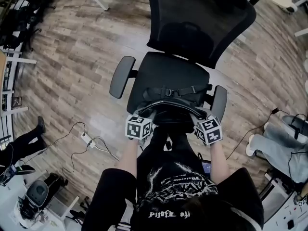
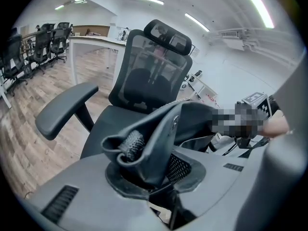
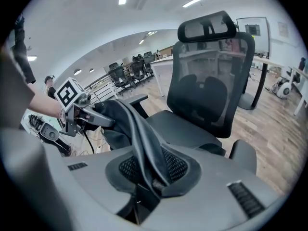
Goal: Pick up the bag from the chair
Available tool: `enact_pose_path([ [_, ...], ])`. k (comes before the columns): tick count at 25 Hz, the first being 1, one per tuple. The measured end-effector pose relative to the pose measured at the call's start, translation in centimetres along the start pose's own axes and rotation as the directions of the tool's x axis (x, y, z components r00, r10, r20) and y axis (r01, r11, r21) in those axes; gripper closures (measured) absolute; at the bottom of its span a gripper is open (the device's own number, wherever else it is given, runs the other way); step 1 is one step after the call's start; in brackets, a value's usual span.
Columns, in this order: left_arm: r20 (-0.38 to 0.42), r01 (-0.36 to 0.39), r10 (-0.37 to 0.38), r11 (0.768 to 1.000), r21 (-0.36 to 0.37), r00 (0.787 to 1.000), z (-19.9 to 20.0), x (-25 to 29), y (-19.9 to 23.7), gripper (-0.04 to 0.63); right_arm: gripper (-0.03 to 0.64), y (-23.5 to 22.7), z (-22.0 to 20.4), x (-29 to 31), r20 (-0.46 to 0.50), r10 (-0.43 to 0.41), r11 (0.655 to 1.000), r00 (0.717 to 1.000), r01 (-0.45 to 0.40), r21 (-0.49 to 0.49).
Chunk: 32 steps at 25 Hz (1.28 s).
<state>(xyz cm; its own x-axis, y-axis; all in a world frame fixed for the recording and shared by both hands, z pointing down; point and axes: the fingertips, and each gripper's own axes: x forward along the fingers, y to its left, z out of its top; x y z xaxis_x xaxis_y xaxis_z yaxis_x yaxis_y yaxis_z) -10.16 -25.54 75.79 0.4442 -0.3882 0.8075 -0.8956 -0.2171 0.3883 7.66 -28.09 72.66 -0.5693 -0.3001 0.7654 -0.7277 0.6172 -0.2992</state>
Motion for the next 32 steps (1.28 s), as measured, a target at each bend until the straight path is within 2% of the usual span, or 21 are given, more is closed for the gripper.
enact_pose_path([
  [11,0.065,0.021,-0.027,0.996,0.082,0.998,0.0,-5.2,-1.9,0.512,0.541,4.1,1.0,-4.8,0.059,-0.053,0.998,0.997,0.054,-0.022],
  [20,0.129,0.067,-0.08,0.993,0.096,0.988,1.3,-8.7,-3.0,0.512,0.541,6.4,3.6,-8.4,0.125,-0.094,0.993,0.988,0.103,-0.064],
  [25,0.148,0.065,-0.088,0.986,0.155,0.985,3.7,-10.9,-3.8,0.512,0.541,6.8,5.8,-10.1,0.165,-0.099,0.991,0.981,0.112,-0.073],
  [29,0.129,0.092,-0.116,0.98,0.174,0.985,5.4,-12.5,-4.5,0.512,0.541,7.1,7.8,-11.6,0.193,-0.105,0.988,0.976,0.125,-0.095],
  [32,0.155,0.073,-0.105,0.977,0.201,0.982,7.3,-13.9,-4.8,0.512,0.543,7.3,9.5,-12.8,0.223,-0.12,0.986,0.968,0.143,-0.091],
])
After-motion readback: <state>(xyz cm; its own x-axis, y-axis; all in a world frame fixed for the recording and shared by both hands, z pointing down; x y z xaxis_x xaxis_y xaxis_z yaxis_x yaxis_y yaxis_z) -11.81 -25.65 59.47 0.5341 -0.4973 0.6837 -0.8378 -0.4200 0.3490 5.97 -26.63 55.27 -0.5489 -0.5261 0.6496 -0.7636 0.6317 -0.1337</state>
